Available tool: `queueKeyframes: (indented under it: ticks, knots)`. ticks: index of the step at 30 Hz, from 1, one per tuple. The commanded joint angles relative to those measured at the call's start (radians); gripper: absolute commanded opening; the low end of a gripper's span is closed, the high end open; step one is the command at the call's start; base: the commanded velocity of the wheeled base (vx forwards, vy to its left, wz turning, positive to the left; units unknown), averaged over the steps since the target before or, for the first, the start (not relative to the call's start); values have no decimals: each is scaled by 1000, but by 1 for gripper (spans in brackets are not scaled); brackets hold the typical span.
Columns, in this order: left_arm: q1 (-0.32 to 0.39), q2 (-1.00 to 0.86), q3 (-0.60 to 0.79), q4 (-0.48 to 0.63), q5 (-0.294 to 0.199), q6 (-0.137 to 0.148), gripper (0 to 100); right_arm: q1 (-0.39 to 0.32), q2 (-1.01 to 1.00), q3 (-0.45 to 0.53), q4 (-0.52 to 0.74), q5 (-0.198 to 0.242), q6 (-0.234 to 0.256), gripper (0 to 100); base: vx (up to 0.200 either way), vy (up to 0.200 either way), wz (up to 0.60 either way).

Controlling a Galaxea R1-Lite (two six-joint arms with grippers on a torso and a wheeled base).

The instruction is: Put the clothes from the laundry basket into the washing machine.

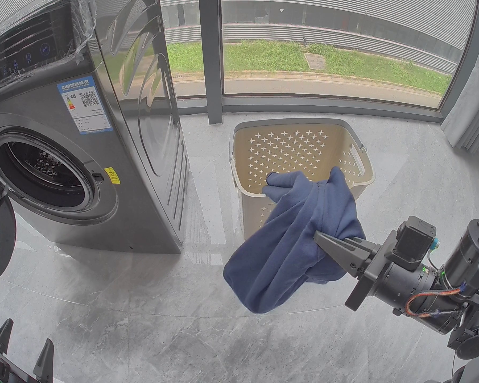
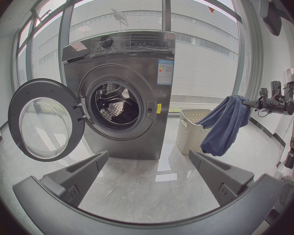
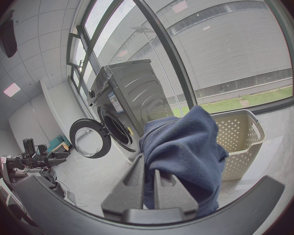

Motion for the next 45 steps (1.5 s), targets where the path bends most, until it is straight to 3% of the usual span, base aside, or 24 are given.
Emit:
queueKeyframes:
  ticks: [1, 45]
  knots:
    - [1, -15, 15, 0, -2, 2, 100, 1, -9, 8, -1, 2, -1, 0, 0, 0, 0]
    - [1, -15, 15, 0, 0, 0, 100, 1, 59, -16, -55, 3, 1, 0, 0, 191, 0]
